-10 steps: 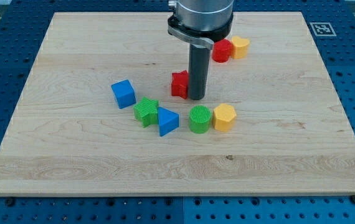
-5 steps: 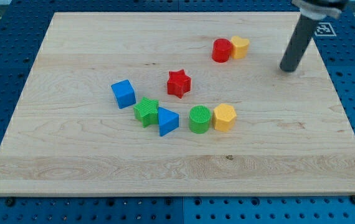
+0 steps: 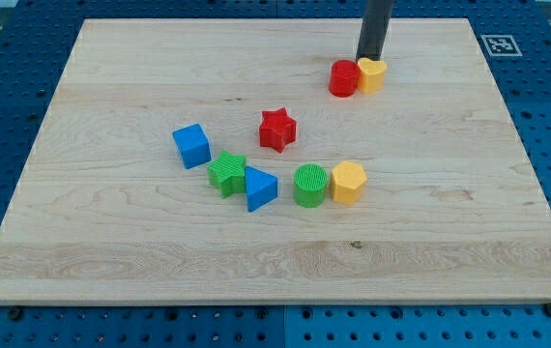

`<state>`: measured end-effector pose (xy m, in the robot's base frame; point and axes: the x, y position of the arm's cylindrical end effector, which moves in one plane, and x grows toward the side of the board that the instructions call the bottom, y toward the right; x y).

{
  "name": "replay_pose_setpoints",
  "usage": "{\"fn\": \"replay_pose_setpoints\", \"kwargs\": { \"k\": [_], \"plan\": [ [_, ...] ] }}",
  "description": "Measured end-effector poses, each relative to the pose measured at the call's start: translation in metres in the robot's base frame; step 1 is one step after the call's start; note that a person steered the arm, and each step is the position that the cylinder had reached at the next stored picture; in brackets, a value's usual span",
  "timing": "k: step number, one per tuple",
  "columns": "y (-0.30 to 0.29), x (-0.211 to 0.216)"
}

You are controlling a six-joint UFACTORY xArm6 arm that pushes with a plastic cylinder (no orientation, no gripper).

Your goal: Move yellow heart slightly down

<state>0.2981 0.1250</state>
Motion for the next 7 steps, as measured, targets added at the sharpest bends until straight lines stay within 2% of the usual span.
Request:
{"fn": "replay_pose_setpoints", "kwargs": {
  "k": [1, 5, 7],
  "plan": [
    [0.0, 0.012],
    [0.014, 0.015],
    [0.014, 0.039]
  ]
}}
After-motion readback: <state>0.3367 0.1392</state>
